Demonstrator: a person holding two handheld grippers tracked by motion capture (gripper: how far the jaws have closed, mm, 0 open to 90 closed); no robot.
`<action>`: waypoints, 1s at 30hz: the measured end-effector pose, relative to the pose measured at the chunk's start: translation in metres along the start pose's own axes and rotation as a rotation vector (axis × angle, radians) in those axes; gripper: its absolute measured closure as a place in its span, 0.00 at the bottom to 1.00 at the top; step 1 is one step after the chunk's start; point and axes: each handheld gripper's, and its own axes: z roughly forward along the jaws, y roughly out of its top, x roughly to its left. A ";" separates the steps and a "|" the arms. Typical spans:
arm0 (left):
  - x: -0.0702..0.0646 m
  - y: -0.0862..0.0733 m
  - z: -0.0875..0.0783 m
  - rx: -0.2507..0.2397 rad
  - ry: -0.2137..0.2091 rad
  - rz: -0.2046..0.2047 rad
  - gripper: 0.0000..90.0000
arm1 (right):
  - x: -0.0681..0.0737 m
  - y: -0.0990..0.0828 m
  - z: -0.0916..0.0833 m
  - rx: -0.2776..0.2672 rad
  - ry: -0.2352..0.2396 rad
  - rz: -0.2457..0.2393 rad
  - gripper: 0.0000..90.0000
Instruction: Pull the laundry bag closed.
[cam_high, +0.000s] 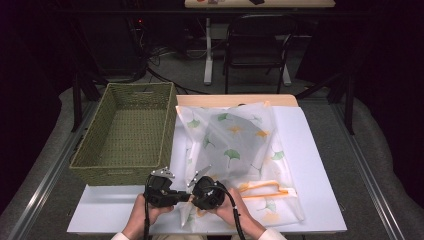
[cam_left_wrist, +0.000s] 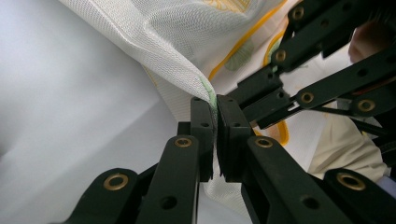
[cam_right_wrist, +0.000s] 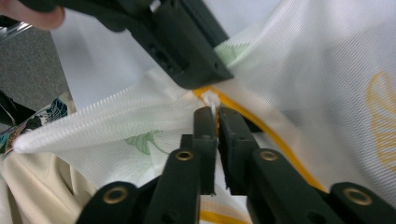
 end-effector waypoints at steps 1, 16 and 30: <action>0.000 0.000 0.000 0.000 -0.001 0.003 0.96 | 0.000 0.001 -0.001 -0.005 -0.002 -0.005 0.91; -0.003 0.001 0.001 0.010 0.009 0.027 0.96 | 0.004 0.004 -0.001 0.048 -0.022 -0.030 0.99; -0.003 0.001 -0.003 -0.005 0.003 0.022 0.97 | 0.000 0.003 -0.003 0.070 -0.068 -0.022 1.00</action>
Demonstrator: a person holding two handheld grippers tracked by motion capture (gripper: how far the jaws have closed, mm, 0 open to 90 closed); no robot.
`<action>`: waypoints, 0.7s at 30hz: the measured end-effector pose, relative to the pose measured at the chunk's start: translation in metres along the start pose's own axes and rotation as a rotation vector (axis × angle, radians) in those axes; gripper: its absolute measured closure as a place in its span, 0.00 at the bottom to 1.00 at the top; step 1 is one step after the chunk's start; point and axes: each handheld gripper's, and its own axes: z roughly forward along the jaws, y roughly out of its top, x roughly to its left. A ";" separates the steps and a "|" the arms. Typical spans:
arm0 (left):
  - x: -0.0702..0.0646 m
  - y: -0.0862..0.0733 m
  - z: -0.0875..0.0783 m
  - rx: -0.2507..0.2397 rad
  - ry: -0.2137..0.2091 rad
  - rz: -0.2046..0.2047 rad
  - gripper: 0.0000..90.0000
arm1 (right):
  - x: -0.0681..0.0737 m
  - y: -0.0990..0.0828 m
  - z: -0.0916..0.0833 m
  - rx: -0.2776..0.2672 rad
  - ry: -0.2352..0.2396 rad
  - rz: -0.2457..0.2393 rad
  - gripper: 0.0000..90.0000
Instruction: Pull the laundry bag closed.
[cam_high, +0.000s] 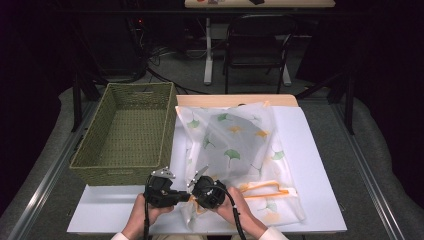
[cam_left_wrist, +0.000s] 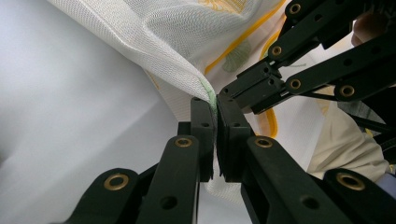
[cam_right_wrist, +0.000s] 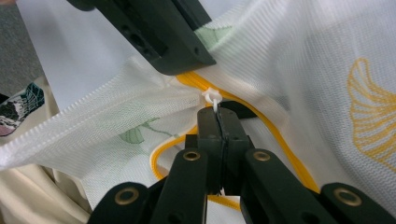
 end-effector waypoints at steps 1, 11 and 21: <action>0.000 0.000 0.000 0.000 0.000 0.000 0.97 | 0.000 0.000 0.000 0.000 0.000 0.000 1.00; 0.001 0.000 -0.004 -0.011 0.000 -0.006 0.97 | -0.005 -0.003 -0.003 0.008 -0.021 0.010 1.00; 0.003 -0.001 -0.007 -0.013 -0.004 -0.015 0.96 | -0.006 -0.005 -0.005 0.011 -0.035 0.004 1.00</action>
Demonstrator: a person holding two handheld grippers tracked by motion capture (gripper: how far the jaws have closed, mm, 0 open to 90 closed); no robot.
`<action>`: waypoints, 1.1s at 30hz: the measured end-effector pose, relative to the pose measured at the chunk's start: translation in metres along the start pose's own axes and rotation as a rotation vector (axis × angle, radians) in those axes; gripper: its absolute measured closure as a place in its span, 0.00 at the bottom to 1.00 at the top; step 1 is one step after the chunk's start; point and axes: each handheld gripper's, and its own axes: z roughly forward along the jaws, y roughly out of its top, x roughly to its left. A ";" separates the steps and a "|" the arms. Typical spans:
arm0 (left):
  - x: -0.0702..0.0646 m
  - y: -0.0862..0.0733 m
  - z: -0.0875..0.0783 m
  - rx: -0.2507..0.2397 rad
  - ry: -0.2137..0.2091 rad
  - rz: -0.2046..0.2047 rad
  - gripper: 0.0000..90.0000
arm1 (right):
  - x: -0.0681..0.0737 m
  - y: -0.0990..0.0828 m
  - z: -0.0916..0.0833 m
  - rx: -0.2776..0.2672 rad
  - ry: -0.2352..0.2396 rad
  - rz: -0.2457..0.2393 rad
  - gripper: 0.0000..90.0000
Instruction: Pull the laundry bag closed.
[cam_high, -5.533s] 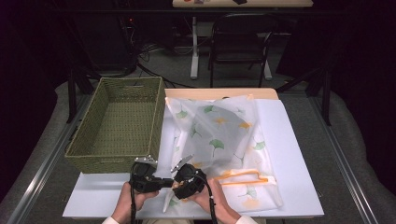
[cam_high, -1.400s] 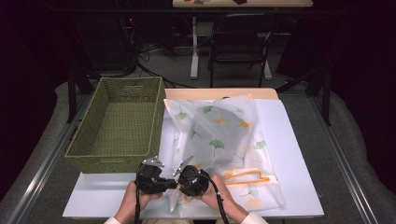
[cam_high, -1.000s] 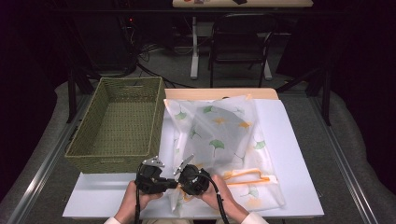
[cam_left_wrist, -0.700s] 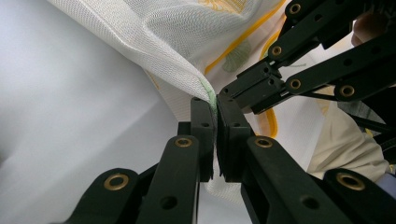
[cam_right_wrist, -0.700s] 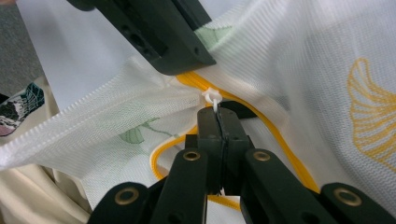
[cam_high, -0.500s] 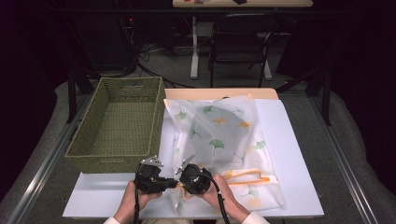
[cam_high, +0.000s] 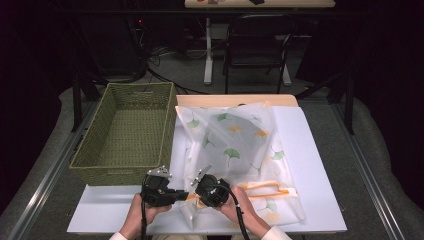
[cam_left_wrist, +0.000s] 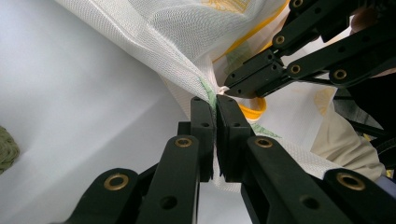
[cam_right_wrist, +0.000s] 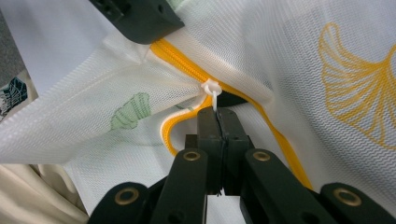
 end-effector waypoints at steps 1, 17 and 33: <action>0.001 0.000 0.001 0.002 -0.002 -0.006 0.96 | 0.000 0.000 0.000 -0.002 0.002 0.000 1.00; -0.002 -0.001 0.019 0.072 0.005 0.013 0.95 | 0.001 0.003 0.006 -0.005 0.017 -0.004 0.98; -0.002 0.000 0.012 0.050 -0.017 0.034 0.96 | 0.001 0.010 0.006 -0.020 0.015 -0.017 1.00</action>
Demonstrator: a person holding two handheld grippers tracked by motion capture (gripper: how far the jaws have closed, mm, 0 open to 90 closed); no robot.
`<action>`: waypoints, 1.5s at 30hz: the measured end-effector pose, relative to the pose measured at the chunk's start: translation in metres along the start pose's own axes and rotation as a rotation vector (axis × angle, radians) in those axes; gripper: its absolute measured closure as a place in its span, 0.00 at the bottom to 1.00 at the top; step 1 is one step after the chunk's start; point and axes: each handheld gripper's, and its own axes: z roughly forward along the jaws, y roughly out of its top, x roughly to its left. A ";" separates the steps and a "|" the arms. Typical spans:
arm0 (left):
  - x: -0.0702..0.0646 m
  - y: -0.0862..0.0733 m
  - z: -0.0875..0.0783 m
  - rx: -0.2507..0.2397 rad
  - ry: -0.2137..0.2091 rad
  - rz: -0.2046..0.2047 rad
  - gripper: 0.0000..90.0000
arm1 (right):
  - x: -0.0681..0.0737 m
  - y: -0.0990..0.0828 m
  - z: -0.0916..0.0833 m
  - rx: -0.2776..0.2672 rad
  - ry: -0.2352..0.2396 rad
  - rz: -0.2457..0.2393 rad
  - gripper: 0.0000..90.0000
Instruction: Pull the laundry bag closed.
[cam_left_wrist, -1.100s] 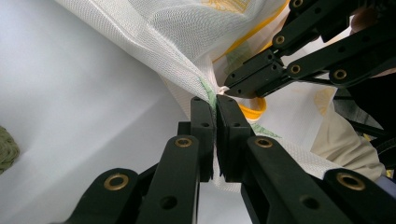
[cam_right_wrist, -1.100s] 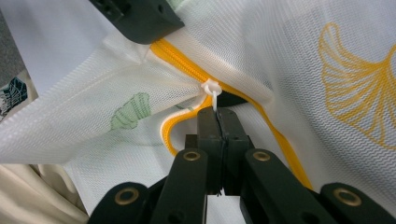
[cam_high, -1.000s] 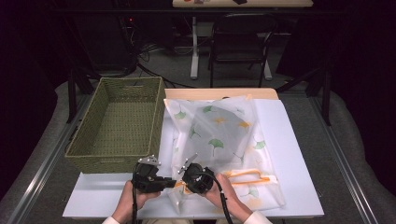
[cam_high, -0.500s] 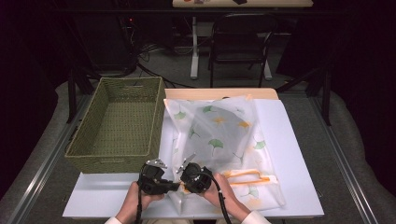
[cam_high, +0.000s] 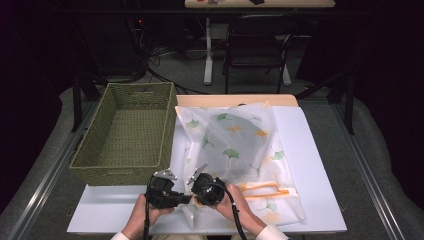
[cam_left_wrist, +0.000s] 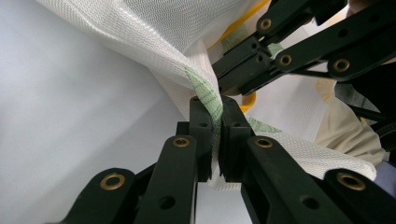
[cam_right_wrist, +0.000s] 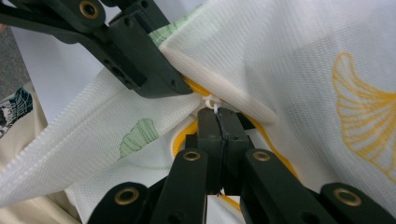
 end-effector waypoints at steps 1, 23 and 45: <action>0.000 0.000 0.000 -0.001 0.003 0.005 0.96 | 0.000 0.000 -0.001 0.003 -0.003 0.009 1.00; 0.001 0.000 -0.007 -0.013 0.003 -0.007 0.96 | -0.013 -0.014 -0.012 0.052 -0.077 0.037 1.00; 0.003 -0.002 -0.010 -0.019 0.011 -0.018 0.96 | -0.029 -0.032 -0.019 0.088 -0.109 0.083 1.00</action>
